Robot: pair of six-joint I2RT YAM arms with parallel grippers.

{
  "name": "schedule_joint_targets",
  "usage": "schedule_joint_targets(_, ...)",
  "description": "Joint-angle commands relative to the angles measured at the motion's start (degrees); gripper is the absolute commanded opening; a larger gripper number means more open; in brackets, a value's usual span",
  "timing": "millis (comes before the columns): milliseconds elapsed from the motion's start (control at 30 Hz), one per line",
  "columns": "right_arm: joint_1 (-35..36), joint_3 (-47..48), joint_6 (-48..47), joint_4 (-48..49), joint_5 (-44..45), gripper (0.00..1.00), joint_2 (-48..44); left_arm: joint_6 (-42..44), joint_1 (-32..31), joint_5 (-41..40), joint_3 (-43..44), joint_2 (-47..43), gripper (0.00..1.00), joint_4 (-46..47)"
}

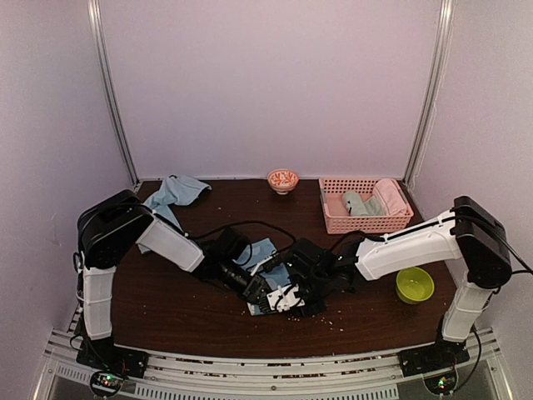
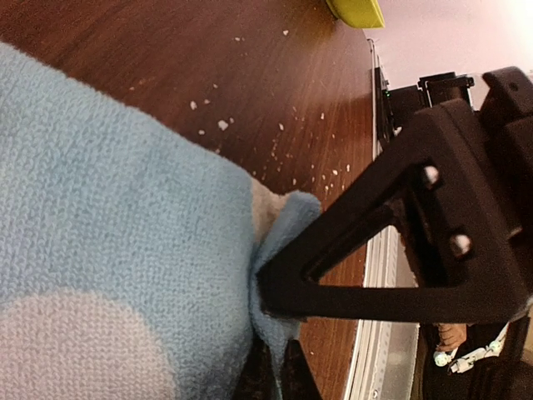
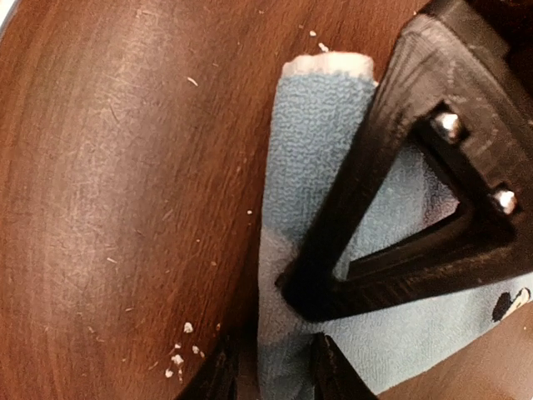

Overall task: Roll the towels
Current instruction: Roll the towel at the center of the board.

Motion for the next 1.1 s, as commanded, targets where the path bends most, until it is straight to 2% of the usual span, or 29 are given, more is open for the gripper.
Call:
schedule_joint_targets(0, 0.4, -1.5, -0.7, 3.7, 2.7, 0.31, 3.1, 2.1, 0.4, -5.9, -2.0, 4.5, 0.00, -7.6)
schedule_joint_targets(67, 0.4, -1.8, -0.4, 5.4, 4.2, 0.31, 4.1, 2.7, 0.4, -6.0, -2.0, 4.1, 0.00, -7.7)
schedule_joint_targets(133, 0.4, -1.6, -1.0, 5.7, 4.9, 0.23, 5.4, 3.9, 0.4, -6.3, -1.9, 3.3, 0.01, -8.4)
schedule_joint_targets(200, 0.4, -0.8, -2.0, 3.8, 4.0, 0.12, 6.5, 5.8, 0.4, -8.2, -1.8, 1.5, 0.08, -9.9)
schedule_joint_targets(300, 0.4, 1.3, -2.8, -2.2, 0.2, 0.05, 7.3, 9.0, 0.5, -14.9, -2.1, -3.9, 0.23, -13.7)
schedule_joint_targets(467, 0.4, 5.8, -2.7, -16.7, -7.7, 0.01, 7.4, 12.1, 1.3, -31.4, -3.9, -16.2, 0.37, -21.8)
schedule_joint_targets(600, 0.0, 12.4, -2.1, -30.4, -15.9, 0.00, 10.1, 13.5, 1.5, -45.2, -4.6, -24.5, 0.40, -27.1)
schedule_joint_targets(800, -5.4, 25.5, -2.9, -47.6, -27.6, 0.00, 20.5, 14.9, -0.3, -58.2, -11.6, -44.0, 0.42, -21.1)
schedule_joint_targets(867, -8.4, 30.7, -3.7, -52.5, -30.3, 0.00, 25.7, 19.7, -4.1, -61.9, -12.7, -50.3, 0.44, -18.9)
schedule_joint_targets(933, -10.6, 36.3, -4.0, -57.6, -32.0, 0.00, 31.7, 25.8, -10.6, -67.6, -12.1, -54.3, 0.47, -18.4)
schedule_joint_targets(1000, -12.3, 40.5, -1.0, -58.4, -32.6, 0.00, 36.1, 31.4, -17.1, -70.6, -9.5, -54.3, 0.50, -18.8)
schedule_joint_targets(1067, -12.7, 43.9, 0.9, -58.4, -31.6, 0.00, 38.9, 34.1, -21.4, -69.4, -5.6, -50.9, 0.50, -21.8)
